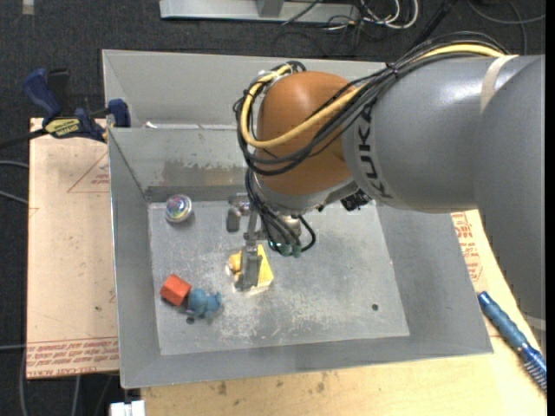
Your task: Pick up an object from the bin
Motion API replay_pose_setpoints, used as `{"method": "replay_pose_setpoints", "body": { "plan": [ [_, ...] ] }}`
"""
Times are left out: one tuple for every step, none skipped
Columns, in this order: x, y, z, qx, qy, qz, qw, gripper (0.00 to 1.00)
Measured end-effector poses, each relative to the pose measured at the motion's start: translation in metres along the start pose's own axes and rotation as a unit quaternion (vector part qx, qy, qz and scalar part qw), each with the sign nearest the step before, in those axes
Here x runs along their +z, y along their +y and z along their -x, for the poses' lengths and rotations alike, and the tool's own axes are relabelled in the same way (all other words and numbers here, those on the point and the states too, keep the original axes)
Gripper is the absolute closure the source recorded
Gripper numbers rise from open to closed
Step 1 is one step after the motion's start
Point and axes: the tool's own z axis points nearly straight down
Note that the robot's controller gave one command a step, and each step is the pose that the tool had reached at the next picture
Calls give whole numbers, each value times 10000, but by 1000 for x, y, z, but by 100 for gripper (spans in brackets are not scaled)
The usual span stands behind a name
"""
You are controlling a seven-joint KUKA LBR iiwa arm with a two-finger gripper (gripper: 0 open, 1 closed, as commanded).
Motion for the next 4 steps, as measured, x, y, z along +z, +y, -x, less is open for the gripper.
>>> {"method": "replay_pose_setpoints", "body": {
  "plan": [
    [108,38,-17,194,4,-2,9998,0],
    [103,37,-15,221,-30,5,9998,100],
    [-6,61,-51,300,-69,26,9995,100],
    [-102,41,-56,291,-84,21,9995,100]
  ]
}}
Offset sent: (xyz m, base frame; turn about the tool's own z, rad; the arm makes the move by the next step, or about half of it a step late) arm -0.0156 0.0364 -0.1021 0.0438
